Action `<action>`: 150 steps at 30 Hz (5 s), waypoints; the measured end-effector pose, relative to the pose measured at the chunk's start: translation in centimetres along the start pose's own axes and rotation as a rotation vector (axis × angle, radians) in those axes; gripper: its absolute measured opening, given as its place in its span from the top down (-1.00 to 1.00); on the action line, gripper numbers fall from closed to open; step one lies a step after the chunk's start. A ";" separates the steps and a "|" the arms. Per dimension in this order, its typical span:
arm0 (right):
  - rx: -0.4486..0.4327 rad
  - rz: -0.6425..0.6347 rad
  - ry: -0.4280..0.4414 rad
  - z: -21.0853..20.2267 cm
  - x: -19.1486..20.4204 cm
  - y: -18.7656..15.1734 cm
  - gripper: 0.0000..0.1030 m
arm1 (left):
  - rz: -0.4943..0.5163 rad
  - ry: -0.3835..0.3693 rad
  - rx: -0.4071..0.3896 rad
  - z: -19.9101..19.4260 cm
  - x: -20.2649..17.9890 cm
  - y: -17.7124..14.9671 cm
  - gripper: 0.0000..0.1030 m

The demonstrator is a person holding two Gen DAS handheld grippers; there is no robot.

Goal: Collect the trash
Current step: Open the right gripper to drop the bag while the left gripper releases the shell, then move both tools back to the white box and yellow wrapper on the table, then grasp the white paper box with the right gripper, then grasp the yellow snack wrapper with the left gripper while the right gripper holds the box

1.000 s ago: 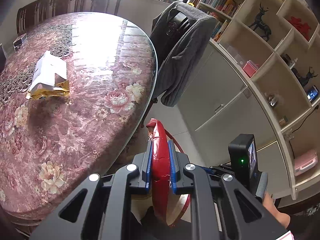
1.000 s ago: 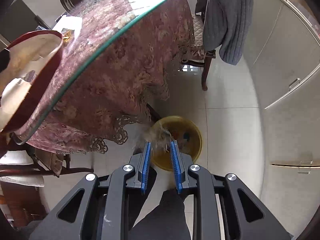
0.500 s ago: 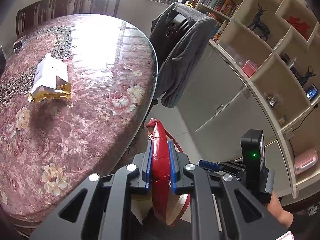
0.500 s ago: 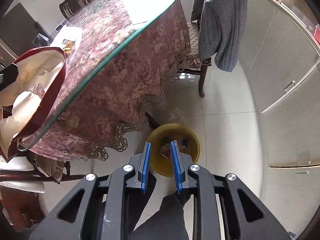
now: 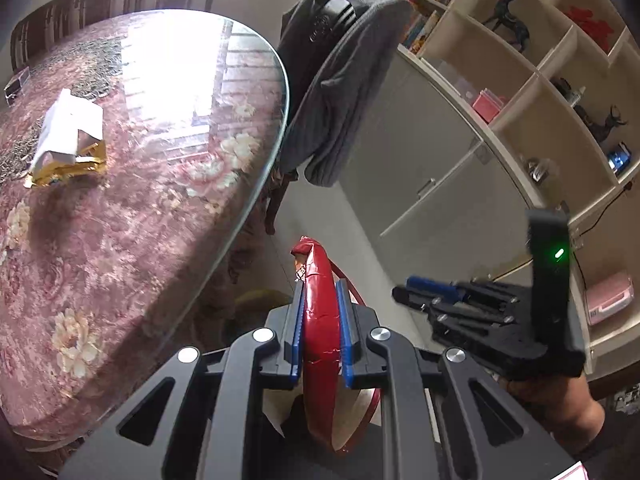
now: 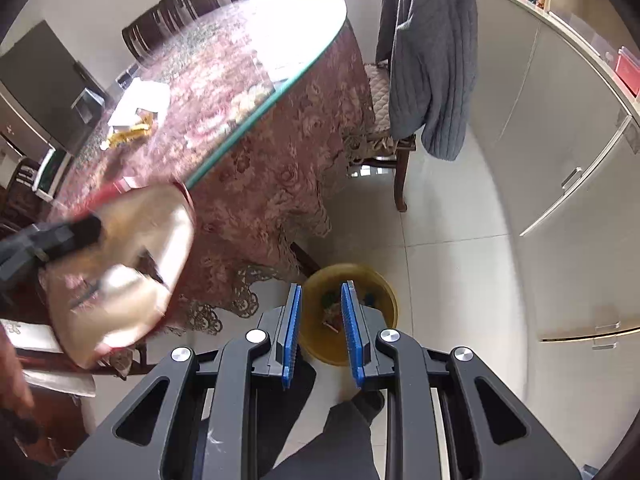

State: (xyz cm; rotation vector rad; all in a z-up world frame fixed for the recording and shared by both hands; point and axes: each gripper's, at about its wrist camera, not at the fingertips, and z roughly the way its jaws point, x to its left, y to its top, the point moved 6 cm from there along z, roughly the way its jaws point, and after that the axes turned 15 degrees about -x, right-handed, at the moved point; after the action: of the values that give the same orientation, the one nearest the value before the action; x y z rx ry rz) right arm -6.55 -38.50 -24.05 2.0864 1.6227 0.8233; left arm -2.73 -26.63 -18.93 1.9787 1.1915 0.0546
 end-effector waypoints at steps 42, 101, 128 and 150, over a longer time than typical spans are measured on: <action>-0.175 -0.166 0.236 -0.5 11.6 11.1 0.28 | -0.168 0.203 -0.246 -6.8 9.9 6.5 -0.37; 0.060 -0.289 0.216 22.1 32.3 17.1 -0.54 | -0.324 0.383 -0.257 -11.1 31.2 10.0 -0.77; -0.119 -0.258 0.347 15.0 31.0 20.6 0.52 | -0.282 0.327 -0.237 -8.6 28.9 10.5 -0.77; -0.205 -0.181 0.275 7.5 22.3 22.7 0.51 | -0.333 0.310 -0.188 0.4 26.0 11.7 -0.76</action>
State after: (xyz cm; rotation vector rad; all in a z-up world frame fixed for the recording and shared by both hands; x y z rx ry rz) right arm 18.86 -22.71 -11.00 1.7171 1.7489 1.1983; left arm 20.26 -9.91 -20.58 1.6259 1.6391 0.3007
